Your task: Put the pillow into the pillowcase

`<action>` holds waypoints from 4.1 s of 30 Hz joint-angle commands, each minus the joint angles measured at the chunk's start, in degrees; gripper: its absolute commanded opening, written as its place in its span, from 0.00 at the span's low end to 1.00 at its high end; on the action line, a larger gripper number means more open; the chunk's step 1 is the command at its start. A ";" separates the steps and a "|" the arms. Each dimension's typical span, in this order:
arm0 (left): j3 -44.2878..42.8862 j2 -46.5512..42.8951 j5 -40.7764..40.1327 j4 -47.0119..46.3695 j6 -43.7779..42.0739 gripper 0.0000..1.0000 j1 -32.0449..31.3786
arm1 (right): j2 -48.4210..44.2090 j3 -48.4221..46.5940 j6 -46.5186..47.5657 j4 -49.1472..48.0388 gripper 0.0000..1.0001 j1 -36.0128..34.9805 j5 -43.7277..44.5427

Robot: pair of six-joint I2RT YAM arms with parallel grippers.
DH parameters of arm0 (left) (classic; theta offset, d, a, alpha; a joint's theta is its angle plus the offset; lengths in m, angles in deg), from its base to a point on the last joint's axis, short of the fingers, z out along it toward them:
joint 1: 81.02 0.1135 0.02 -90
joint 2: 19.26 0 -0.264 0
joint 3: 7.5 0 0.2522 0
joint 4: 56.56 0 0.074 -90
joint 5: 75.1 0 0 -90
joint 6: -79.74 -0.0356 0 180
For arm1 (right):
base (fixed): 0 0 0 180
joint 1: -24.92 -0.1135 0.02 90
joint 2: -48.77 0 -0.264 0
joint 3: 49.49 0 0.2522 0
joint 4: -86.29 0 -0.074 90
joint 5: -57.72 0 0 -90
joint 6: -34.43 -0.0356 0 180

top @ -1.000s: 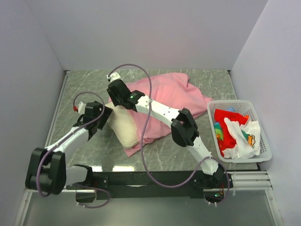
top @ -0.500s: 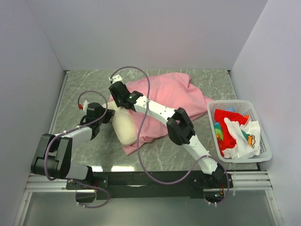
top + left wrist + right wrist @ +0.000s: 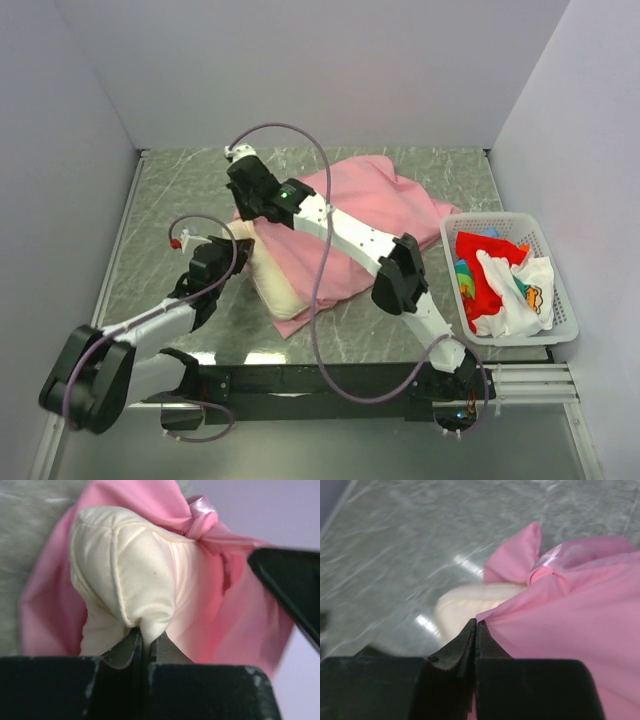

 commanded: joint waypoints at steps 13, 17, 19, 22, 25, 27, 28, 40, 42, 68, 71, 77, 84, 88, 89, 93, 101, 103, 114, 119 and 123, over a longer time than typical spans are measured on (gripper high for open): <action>-14.25 7.28 -5.71 0.63 4.93 0.01 -2.76 | -21.39 13.00 -7.32 -1.88 0.00 -11.42 -1.55; -12.15 5.62 -4.99 4.40 3.70 0.26 -2.68 | -21.56 19.24 -8.98 -5.66 0.00 -4.06 -5.84; -10.84 4.56 -4.21 6.41 2.82 0.52 -1.89 | -20.78 19.96 -8.29 -6.19 0.00 -2.28 -5.86; -9.61 2.11 -3.85 11.78 1.24 0.77 -0.40 | -18.67 17.68 -6.36 -4.09 0.10 -0.17 -5.34; -8.38 -2.81 -5.26 19.49 0.10 0.94 0.57 | -15.59 12.76 -3.11 1.60 0.29 -0.08 0.09; -8.63 -5.88 -6.48 25.03 0.44 0.97 1.02 | -16.37 13.09 -1.53 3.29 0.42 -0.77 2.74; -9.42 -6.60 -8.14 33.07 0.88 0.99 1.28 | -17.51 14.67 -0.91 2.60 0.46 -1.30 5.89; -0.64 -19.43 -2.89 39.83 2.03 0.66 6.37 | -30.72 47.73 4.81 -9.89 0.73 -16.86 14.51; -0.29 -19.70 -0.70 38.69 0.45 0.67 7.08 | -27.04 47.29 4.45 -8.57 0.82 -16.95 19.25; -0.19 -7.94 13.90 21.73 -8.61 0.70 7.88 | -29.56 41.33 0.68 -5.49 0.00 -2.72 -1.11; -2.47 -3.90 14.86 19.09 -9.31 0.71 6.65 | -30.26 39.65 0.33 -4.35 0.00 -1.57 -2.61; -7.49 2.96 13.98 18.30 -8.43 0.72 2.87 | -31.93 37.62 -2.48 -3.47 0.00 1.15 -5.15; -17.14 5.35 2.41 32.51 -9.75 0.69 -2.75 | -35.27 35.96 -4.42 -3.65 0.00 4.14 -8.85; -14.00 2.37 -2.71 34.29 -6.51 0.81 -3.20 | -35.63 32.36 -4.16 -2.06 0.00 4.84 -9.28; -13.30 1.23 -3.23 33.94 -6.24 0.81 -3.20 | -35.63 31.91 -4.16 -1.80 0.00 5.02 -9.37; -12.94 2.79 -3.50 33.85 -5.79 0.87 -3.20 | -35.72 30.42 -4.33 -0.83 0.00 5.55 -9.81; -11.70 10.96 -0.87 16.11 -6.67 0.99 -3.11 | -36.33 26.64 -4.42 1.28 0.00 6.34 -9.73; -12.67 13.33 -0.95 13.30 -7.55 0.99 -3.11 | -36.07 24.89 -4.16 2.15 0.00 6.78 -9.99; -29.53 4.49 -1.13 19.50 -17.81 0.01 -0.30 | -36.95 20.68 -3.28 5.66 0.00 11.96 -10.52; -53.12 -1.33 2.56 33.13 -24.59 0.01 2.33 | -33.87 10.30 -2.84 7.43 0.00 14.60 -8.94; -69.25 2.44 7.21 37.63 -29.86 0.01 3.39 | -35.45 10.64 -4.41 2.09 0.15 16.00 -9.89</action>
